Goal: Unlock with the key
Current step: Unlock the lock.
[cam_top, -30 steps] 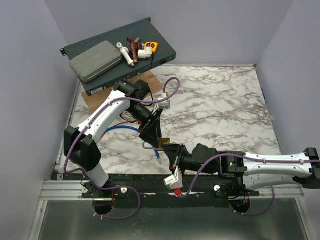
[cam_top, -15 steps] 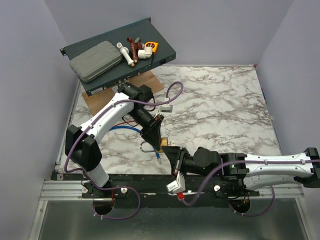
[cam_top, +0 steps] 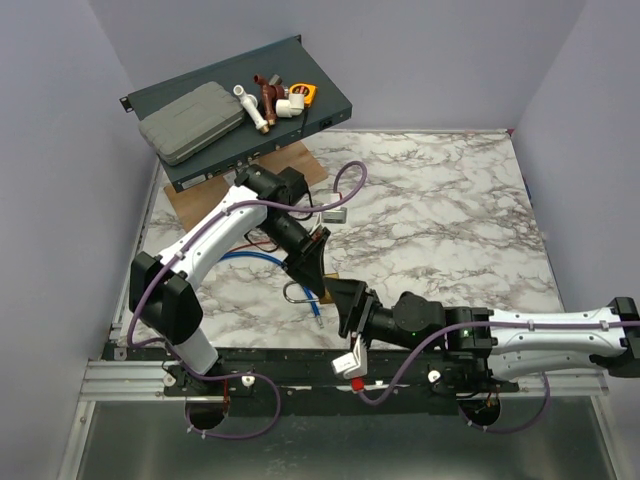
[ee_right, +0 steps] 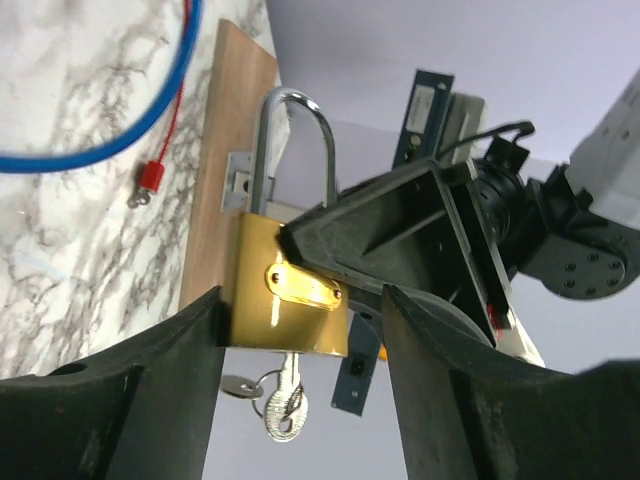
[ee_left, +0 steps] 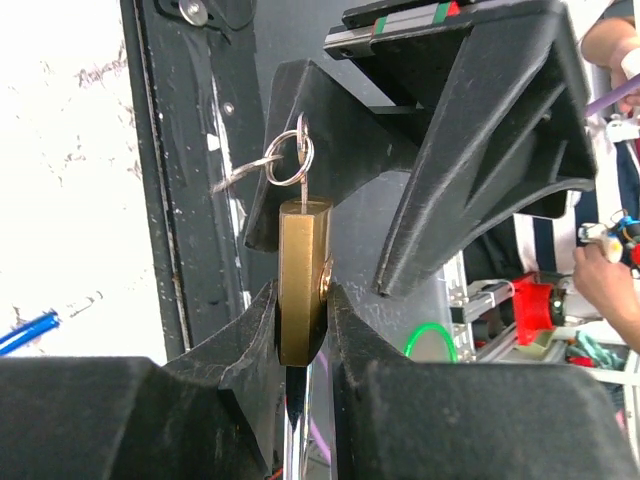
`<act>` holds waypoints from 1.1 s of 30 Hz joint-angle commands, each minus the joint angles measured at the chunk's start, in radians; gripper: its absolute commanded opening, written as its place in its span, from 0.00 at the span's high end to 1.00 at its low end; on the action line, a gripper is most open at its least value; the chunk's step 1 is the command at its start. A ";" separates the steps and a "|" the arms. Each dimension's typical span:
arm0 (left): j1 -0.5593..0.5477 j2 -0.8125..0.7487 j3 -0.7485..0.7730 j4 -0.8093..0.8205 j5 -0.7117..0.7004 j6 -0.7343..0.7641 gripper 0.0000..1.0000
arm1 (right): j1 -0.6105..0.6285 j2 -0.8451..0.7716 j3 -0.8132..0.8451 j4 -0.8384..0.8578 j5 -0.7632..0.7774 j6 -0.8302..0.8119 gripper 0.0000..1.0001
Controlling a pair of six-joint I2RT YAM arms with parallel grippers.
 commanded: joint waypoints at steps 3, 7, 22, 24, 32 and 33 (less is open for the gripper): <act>0.031 -0.032 0.083 -0.019 0.069 0.000 1.00 | -0.010 -0.044 -0.005 0.107 0.047 0.165 0.31; 0.038 -0.040 0.098 -0.019 0.037 0.012 1.00 | -0.010 -0.086 0.052 0.046 0.001 0.339 0.22; 0.034 -0.121 0.178 0.032 -0.392 0.068 1.00 | -0.114 0.072 0.428 -0.200 -0.201 1.189 0.35; 0.035 -0.156 0.132 0.070 -0.439 0.059 1.00 | -0.191 0.079 0.431 -0.167 -0.211 1.238 0.36; 0.033 -0.287 0.077 0.176 -0.571 -0.006 1.00 | -0.396 0.083 0.458 -0.109 -0.398 1.429 0.41; 0.034 -0.294 0.083 0.173 -0.575 -0.013 1.00 | -0.419 0.091 0.459 -0.113 -0.431 1.438 0.45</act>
